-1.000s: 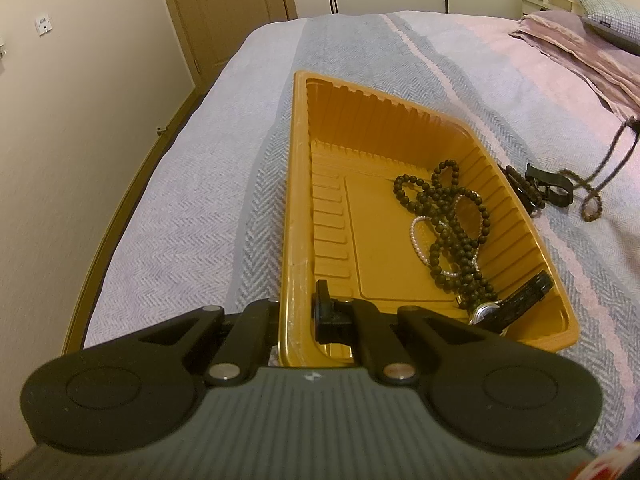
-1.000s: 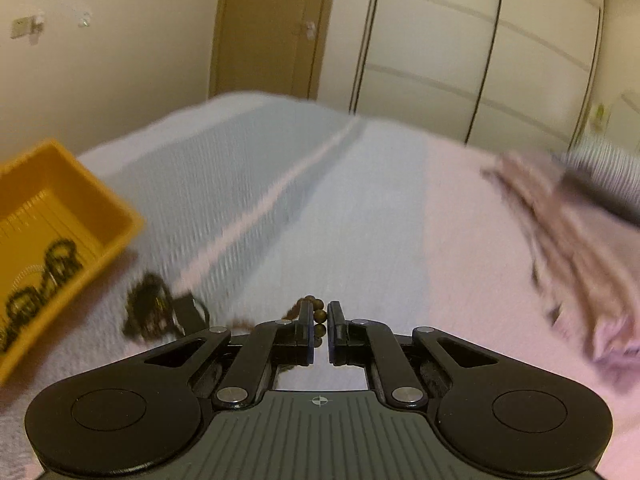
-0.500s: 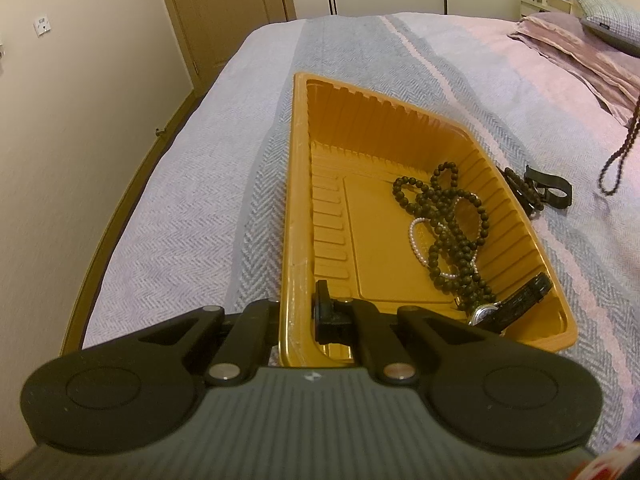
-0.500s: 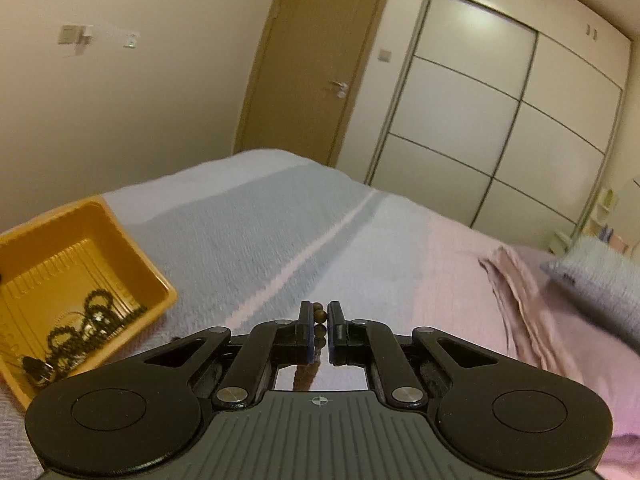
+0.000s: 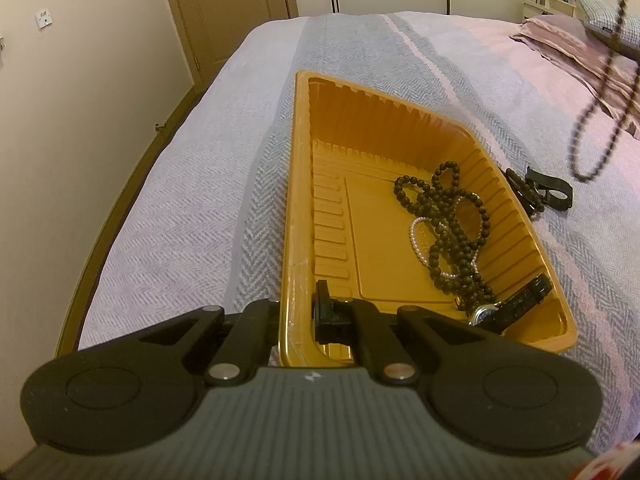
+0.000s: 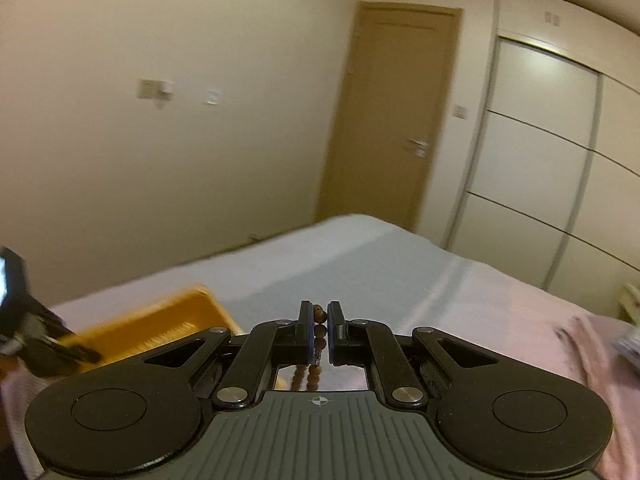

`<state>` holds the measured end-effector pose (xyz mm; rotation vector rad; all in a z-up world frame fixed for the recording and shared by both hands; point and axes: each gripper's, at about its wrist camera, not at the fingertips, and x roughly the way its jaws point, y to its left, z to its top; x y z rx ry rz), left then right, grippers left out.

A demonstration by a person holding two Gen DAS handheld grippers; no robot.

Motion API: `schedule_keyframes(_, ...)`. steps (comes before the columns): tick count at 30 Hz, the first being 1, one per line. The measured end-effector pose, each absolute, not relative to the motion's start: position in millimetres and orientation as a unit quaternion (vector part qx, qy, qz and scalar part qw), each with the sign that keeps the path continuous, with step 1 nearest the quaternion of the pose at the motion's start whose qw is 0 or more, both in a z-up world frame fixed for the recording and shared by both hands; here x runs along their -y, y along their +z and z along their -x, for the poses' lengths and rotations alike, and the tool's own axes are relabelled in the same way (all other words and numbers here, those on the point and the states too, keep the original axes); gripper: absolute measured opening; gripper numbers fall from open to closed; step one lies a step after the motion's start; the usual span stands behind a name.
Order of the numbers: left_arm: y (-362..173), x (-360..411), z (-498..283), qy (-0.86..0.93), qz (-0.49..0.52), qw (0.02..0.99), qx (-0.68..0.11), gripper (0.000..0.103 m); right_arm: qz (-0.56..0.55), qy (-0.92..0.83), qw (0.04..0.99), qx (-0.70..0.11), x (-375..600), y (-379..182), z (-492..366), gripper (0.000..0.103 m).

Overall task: Organize jewelry
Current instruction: 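Lift the dark bead strand over the tray and open the right tool, then move the right tool to the pile and grasp the black strap watch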

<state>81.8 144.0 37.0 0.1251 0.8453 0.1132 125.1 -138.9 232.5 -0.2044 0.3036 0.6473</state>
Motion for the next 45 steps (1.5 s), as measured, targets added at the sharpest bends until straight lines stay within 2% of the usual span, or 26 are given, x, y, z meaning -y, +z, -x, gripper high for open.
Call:
schedule_keyframes(8, 36.3, -146.7, -80.0, 0.052, -0.052, 0.910, -0.408, 0.003, 0.116, 0.387, 0.903, -0.146, 74.7, 226.7, -128.0, 0.006)
schedule_keyframes(19, 35.5, -148.0, -79.2, 0.052, -0.047, 0.911, -0.407, 0.003, 0.115, 0.436, 0.865, -0.219, 7.5, 165.7, -150.6, 0.006)
schedule_keyframes(45, 34.1, -146.7, -80.0, 0.051, -0.051, 0.911, -0.406, 0.003, 0.068, 0.476, 0.821, -0.307, 24.0, 118.3, -177.2, 0.007)
